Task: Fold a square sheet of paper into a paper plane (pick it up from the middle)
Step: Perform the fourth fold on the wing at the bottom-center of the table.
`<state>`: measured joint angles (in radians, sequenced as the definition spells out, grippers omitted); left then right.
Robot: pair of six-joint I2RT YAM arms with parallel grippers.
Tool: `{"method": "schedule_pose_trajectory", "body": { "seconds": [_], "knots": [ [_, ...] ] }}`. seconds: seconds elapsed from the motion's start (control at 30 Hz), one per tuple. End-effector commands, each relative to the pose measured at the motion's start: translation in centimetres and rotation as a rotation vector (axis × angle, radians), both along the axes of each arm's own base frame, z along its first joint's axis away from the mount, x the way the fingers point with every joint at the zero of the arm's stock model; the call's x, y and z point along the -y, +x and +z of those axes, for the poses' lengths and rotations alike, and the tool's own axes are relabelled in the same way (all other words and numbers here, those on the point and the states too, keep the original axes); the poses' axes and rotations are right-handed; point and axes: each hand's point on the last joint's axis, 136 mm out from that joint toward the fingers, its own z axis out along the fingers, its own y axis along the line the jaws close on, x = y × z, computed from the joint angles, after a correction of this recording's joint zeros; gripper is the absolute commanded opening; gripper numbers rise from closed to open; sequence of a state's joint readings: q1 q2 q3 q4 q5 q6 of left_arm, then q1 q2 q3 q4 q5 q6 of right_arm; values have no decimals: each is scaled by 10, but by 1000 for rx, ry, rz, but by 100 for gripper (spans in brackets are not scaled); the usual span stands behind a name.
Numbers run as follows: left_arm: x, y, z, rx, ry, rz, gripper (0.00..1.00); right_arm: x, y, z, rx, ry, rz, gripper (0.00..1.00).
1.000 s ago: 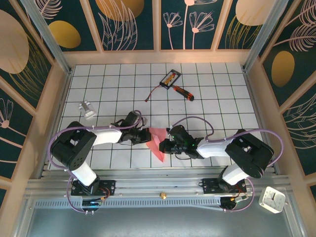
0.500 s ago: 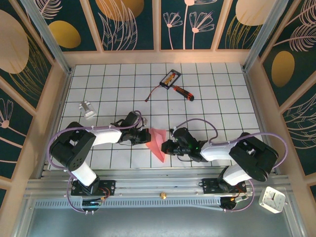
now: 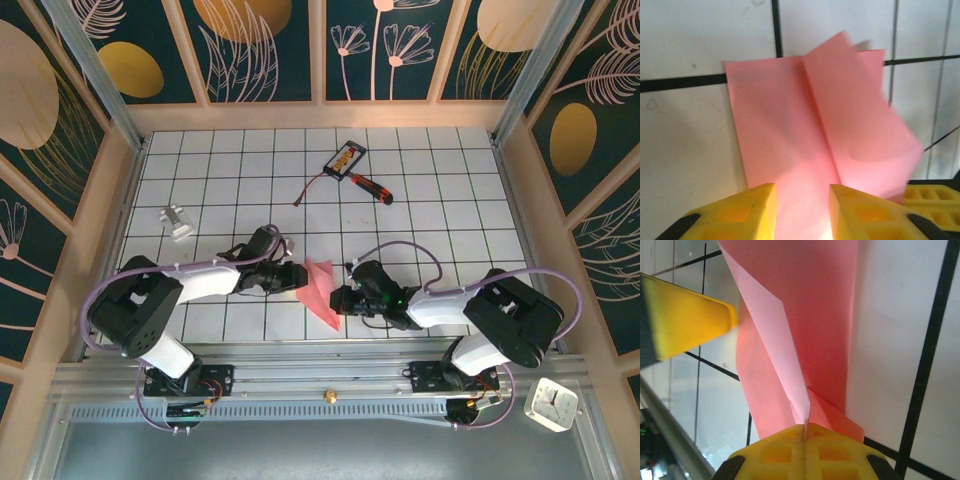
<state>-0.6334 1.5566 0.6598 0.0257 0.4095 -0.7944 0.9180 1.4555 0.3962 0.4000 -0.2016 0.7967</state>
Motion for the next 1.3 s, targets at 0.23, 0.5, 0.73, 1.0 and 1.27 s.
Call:
{"method": "schedule_pose_trajectory", "body": {
  "seconds": [0.23, 0.5, 0.73, 1.0, 1.27],
  "knots": [
    [-11, 22, 51, 156, -59, 136, 40, 14, 4, 13, 226, -218, 203, 0],
    [-15, 23, 49, 153, -41, 157, 40, 18, 14, 23, 310, -386, 235, 0],
    [-23, 23, 44, 158, -1, 179, 40, 9, 7, 13, 313, -428, 256, 0],
    [-23, 20, 41, 148, -26, 188, 40, -6, -9, 14, 278, -235, 269, 0],
    [-18, 19, 36, 123, -46, 178, 40, -11, -22, 20, 213, -35, 228, 0]
  ]
}}
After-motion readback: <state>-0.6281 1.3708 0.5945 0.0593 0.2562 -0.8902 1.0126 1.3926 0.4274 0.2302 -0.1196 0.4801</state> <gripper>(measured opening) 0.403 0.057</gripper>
